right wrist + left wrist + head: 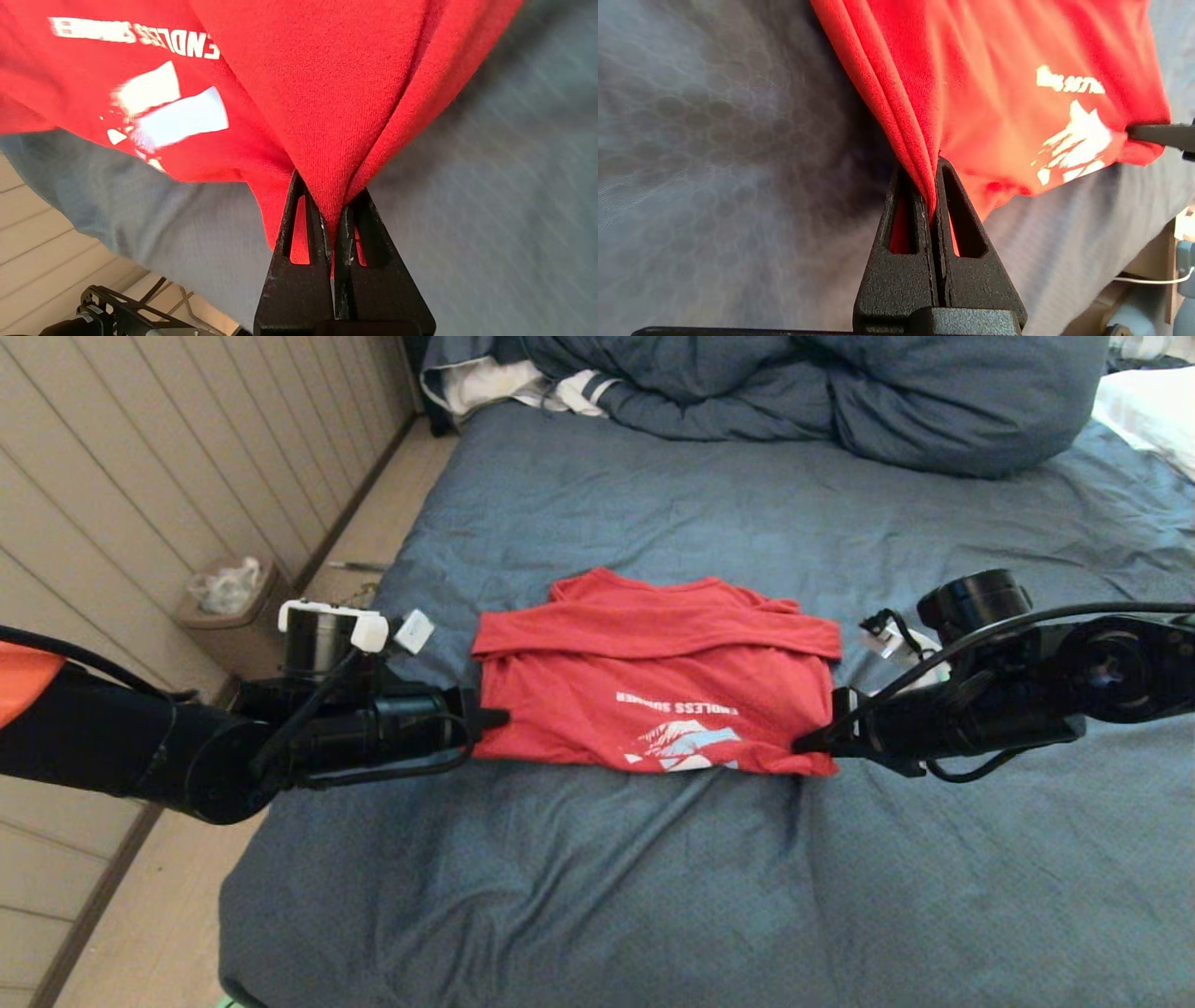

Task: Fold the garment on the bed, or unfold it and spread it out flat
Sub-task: Fold the red T-shirt

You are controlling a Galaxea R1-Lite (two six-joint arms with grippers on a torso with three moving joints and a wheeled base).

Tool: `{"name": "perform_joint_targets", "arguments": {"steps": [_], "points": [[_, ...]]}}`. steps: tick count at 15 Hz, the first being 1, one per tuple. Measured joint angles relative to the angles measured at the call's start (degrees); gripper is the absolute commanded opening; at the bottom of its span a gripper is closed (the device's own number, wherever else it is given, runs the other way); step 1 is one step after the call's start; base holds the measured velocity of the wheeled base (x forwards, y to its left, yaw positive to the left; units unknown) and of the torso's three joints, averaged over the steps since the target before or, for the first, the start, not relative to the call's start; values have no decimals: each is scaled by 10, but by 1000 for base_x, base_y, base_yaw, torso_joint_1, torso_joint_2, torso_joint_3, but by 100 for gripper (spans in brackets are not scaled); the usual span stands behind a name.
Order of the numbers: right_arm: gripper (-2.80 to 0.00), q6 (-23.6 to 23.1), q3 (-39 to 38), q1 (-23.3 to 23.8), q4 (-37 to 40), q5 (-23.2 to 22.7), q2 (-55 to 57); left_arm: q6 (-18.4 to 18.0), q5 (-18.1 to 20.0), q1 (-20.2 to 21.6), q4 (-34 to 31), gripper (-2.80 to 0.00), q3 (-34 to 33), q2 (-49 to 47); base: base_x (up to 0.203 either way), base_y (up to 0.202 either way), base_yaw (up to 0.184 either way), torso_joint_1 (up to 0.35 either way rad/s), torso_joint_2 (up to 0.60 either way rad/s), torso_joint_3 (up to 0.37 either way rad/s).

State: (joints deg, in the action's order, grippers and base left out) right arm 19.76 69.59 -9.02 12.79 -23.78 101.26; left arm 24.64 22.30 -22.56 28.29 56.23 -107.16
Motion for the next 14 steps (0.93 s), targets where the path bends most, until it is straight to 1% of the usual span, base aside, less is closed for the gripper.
{"name": "perform_joint_targets", "arguments": {"steps": [2, 4, 7, 9, 11, 14], "points": [[-280, -2, -11, 9, 15, 0, -19, -2, 0, 0, -3, -280, -11, 20, 0, 0, 0, 0, 0, 0], [-280, -6, -14, 20, 45, -1, -37, -11, 0, 0, -20, -280, -23, 44, 0, 0, 0, 0, 0, 0], [-280, -9, -17, 32, 73, -2, -56, -40, 0, 0, -76, -280, -32, 86, 0, 0, 0, 0, 0, 0], [-280, -25, -29, 38, 95, -3, -69, -49, 0, 0, -96, -280, -54, 117, 0, 0, 0, 0, 0, 0], [-280, -34, -56, 39, 97, -3, -85, -49, 2, -5, -92, -280, -90, 140, 0, 0, 0, 0, 0, 0], [-280, -38, -101, 42, 94, -2, -108, -42, 3, -25, -80, -280, -132, 160, 0, 0, 0, 0, 0, 0]]}}
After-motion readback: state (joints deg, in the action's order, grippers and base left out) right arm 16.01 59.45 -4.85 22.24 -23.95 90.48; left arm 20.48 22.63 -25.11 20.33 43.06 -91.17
